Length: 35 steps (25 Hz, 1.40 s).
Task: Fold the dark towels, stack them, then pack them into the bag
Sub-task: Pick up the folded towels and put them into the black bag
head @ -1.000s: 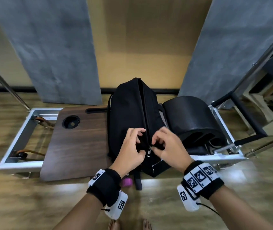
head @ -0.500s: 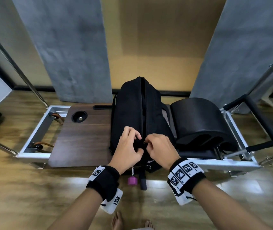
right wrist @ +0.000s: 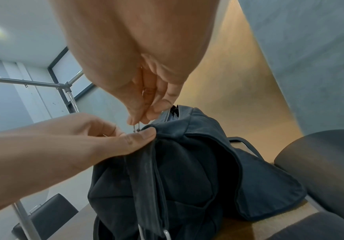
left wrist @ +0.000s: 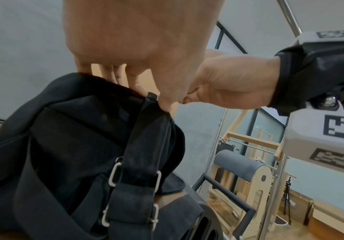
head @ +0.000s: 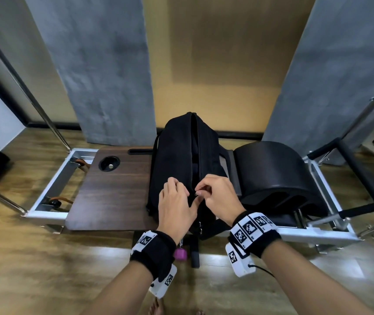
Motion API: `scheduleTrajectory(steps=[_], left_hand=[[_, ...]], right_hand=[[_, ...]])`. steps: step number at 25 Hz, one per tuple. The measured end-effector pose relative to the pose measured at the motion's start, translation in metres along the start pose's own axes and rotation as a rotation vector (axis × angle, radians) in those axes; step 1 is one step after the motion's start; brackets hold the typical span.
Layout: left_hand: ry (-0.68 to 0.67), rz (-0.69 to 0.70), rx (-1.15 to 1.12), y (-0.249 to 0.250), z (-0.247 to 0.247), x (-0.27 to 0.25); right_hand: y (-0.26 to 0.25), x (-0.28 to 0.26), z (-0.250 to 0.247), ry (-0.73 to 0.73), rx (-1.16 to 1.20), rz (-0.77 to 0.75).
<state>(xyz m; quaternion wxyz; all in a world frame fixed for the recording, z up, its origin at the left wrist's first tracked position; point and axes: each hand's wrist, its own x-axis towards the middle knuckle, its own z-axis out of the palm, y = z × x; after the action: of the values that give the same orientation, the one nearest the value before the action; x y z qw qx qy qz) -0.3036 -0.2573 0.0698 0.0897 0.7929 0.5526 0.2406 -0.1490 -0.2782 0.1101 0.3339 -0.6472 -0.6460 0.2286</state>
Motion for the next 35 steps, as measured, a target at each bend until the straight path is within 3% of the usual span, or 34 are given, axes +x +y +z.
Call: scheduleTrajectory(steps=[5,15,20,27,30,32,35], left_hand=[[-0.021,-0.055,0.197,0.012,0.001,0.002],[-0.204,-0.178,0.241,0.024,-0.009,0.016],[-0.19,-0.296,0.05,0.027,-0.022,0.067],[-0.64,-0.368,-0.198,-0.008,-0.02,0.124],[-0.799,-0.328,-0.208,-0.016,-0.019,0.14],[-0.751,-0.309,-0.272,-0.014,-0.02,0.153],[-0.489,-0.292,-0.3,-0.013,-0.015,0.186]], right_hand=[[0.003,0.014,-0.001,-0.03,0.003,0.015],[0.005,0.08,-0.021,0.045,0.04,0.09],[0.011,0.105,-0.027,0.026,0.083,0.081],[0.023,0.145,-0.032,0.071,0.07,0.107],[0.024,0.173,-0.032,0.126,0.094,0.135],[0.025,0.188,-0.034,0.127,0.113,0.144],[0.029,0.206,-0.038,0.11,0.127,0.123]])
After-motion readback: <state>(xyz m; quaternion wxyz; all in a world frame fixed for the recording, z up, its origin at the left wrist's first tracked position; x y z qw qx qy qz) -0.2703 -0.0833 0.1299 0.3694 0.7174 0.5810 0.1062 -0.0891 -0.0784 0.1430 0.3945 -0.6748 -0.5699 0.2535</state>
